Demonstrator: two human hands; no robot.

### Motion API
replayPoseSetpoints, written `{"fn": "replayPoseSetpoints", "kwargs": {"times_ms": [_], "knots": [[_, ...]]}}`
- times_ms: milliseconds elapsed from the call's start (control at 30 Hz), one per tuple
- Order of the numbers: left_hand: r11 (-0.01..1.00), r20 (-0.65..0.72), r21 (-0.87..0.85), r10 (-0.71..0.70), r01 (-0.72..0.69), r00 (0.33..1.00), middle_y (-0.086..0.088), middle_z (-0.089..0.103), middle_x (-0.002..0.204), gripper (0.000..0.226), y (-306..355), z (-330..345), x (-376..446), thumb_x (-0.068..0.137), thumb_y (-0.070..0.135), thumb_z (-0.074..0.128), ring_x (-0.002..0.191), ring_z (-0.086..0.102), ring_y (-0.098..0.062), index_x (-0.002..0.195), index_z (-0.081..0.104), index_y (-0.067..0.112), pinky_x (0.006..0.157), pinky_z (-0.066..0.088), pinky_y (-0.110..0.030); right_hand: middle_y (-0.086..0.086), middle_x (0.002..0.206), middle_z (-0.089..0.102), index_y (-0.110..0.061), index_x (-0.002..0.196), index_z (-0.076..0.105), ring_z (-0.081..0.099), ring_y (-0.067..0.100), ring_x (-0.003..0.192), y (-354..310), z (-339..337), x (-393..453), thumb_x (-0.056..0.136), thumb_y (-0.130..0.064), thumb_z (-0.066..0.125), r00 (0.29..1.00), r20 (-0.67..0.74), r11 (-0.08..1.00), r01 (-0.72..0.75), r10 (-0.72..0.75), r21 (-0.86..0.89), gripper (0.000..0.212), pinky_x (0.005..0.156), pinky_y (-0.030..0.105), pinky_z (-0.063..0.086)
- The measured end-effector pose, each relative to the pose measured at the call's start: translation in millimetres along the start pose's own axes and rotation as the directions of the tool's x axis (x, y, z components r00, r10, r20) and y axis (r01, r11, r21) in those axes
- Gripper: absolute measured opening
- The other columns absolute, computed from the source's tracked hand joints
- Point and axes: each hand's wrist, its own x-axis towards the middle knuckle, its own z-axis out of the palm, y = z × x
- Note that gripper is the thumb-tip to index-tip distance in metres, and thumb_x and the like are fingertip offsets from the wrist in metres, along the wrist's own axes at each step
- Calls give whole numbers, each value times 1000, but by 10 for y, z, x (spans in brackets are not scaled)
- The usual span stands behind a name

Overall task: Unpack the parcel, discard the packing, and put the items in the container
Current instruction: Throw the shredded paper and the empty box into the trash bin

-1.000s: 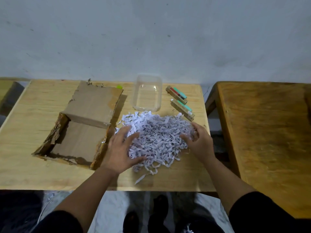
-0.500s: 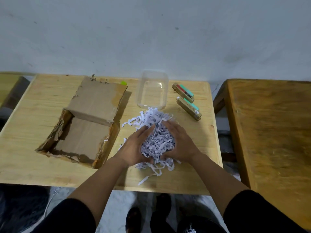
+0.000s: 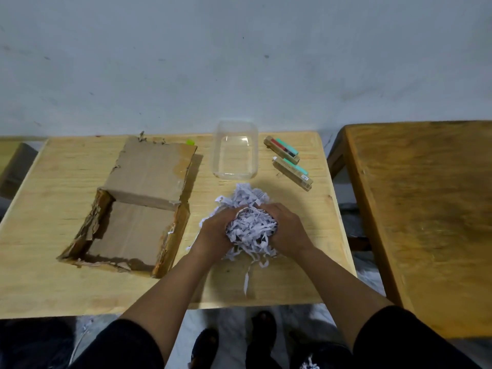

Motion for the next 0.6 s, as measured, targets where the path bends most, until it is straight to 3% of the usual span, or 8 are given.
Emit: {"fn": "replayPoseSetpoints", "kwargs": {"times_ms": [133,300,400,500,600], "knots": [[998,34,-9,57,-57,998,-16,69,109,46,159,-172,116,69,17,63,102,60,-18,115,64,8,88,33,-5,20,108,66,-5,117,61,64,34,100,-248,-172,-87,70,-21,69,995,-86,998,-59,57,-17,50,82,28,48],[969,119,-16,248,-248,961,-12,71,107,39,391,-416,238,75,23,59,100,64,-22,111,66,11,86,42,-17,11,121,61,-16,123,58,56,24,114,-649,-414,-300,73,-15,73,960,-215,981,-191,177,-46,52,90,18,36],[956,164,-105,287,-273,944,-3,67,117,41,549,-550,271,77,25,65,108,61,-14,118,63,18,93,39,-13,11,126,58,-14,126,56,54,23,118,-851,-519,-497,67,-1,71,921,-288,959,-281,263,-23,62,96,15,34],[915,215,-191,392,-355,895,-1,65,118,48,852,-615,265,72,27,68,108,57,-8,119,61,22,91,39,-11,8,125,57,-14,126,56,54,21,117,-1009,-679,-751,66,1,70,871,-373,936,-351,320,-17,64,94,13,34],[863,257,-216,502,-457,826,-6,65,119,52,1165,-549,222,70,29,71,109,60,-17,120,60,20,91,43,-21,8,125,56,-14,128,54,53,21,116,-1141,-844,-1089,67,5,68,809,-452,907,-421,376,1,65,91,13,34]]}}
